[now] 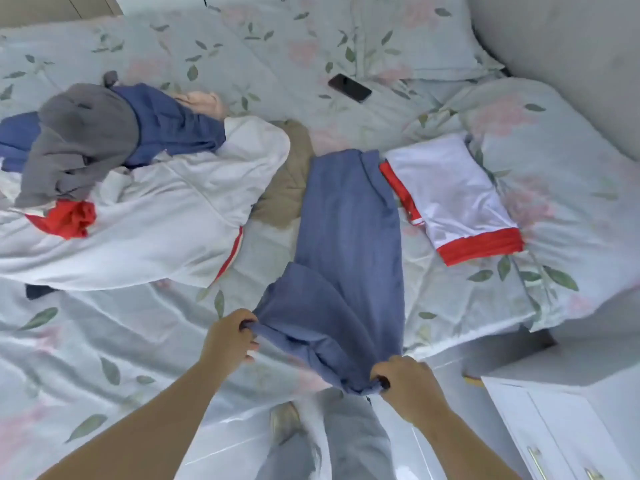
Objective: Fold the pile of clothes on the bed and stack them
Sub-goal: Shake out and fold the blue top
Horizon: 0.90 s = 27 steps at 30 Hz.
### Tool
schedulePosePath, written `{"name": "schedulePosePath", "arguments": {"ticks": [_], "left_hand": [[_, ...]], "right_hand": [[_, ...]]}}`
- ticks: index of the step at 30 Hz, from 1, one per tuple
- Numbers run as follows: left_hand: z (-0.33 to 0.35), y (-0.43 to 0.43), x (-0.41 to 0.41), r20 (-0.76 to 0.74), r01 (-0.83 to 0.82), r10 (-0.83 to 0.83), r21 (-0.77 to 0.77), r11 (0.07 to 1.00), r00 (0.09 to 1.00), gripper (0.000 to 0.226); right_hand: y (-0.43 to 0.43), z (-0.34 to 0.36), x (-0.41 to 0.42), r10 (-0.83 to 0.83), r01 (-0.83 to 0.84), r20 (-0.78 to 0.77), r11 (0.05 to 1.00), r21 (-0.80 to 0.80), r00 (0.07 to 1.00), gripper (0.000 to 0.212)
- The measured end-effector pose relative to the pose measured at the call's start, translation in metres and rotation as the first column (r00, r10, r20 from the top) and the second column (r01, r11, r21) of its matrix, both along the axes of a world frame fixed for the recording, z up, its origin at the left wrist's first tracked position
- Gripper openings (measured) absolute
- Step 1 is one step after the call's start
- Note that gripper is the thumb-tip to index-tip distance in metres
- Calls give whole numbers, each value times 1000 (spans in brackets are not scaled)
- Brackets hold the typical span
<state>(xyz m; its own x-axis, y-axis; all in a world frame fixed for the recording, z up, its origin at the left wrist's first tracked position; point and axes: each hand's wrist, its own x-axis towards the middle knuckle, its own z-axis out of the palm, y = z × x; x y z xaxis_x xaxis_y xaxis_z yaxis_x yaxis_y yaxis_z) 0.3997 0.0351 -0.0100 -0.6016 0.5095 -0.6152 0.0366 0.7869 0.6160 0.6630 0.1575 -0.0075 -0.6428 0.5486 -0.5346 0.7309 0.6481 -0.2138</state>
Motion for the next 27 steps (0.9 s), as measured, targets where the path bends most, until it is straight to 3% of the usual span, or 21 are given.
{"name": "schedulePosePath", "arguments": {"ticks": [2, 6, 8, 10, 12, 14, 16, 17, 19, 21, 24, 27], "left_hand": [[-19, -5, 16, -31, -111, 111, 2, 994, 993, 23], [-43, 0, 34, -316, -143, 118, -60, 988, 942, 22], [-43, 14, 41, -363, -186, 176, 6, 982, 915, 24], [-40, 36, 52, -460, -118, 167, 134, 984, 872, 25], [-37, 66, 64, -586, 168, 1, 233, 958, 810, 21], [-47, 96, 75, -575, 559, -360, 212, 801, 735, 24], [-67, 115, 86, -491, 809, -722, -56, 585, 488, 42], [-79, 118, 88, -466, 812, -782, -199, 549, 415, 54], [-88, 115, 89, -498, 723, -724, -245, 646, 478, 65], [-90, 108, 89, -579, 662, -598, -127, 738, 555, 55], [-95, 98, 83, -711, 648, -495, -72, 758, 499, 40], [-84, 109, 76, -746, 512, -280, 96, 853, 605, 41]], "right_hand": [[-8, -21, 4, -29, 30, 5, 999, -13, 1000, 25], [-13, -52, 5, -32, 32, 5, 999, -42, 999, 25], [-14, -64, 5, -24, 25, 4, 996, -88, 1000, 24], [-13, -73, 6, -16, 15, -8, 990, -139, 1000, 23], [-10, -80, 9, -7, 1, -31, 983, -183, 999, 23], [-5, -84, 12, -13, 2, -45, 973, -230, 999, 23], [2, -85, 16, -29, 12, -58, 963, -270, 998, 22], [6, -85, 18, -42, 21, -67, 956, -292, 997, 21], [16, -81, 20, -99, 61, -88, 931, -359, 991, 18], [31, -74, 20, -160, 95, -109, 887, -452, 981, 14], [61, -55, 7, -201, 90, -135, 818, -567, 970, 16], [101, -37, -22, -187, 44, -259, 880, -473, 947, 25]]}}
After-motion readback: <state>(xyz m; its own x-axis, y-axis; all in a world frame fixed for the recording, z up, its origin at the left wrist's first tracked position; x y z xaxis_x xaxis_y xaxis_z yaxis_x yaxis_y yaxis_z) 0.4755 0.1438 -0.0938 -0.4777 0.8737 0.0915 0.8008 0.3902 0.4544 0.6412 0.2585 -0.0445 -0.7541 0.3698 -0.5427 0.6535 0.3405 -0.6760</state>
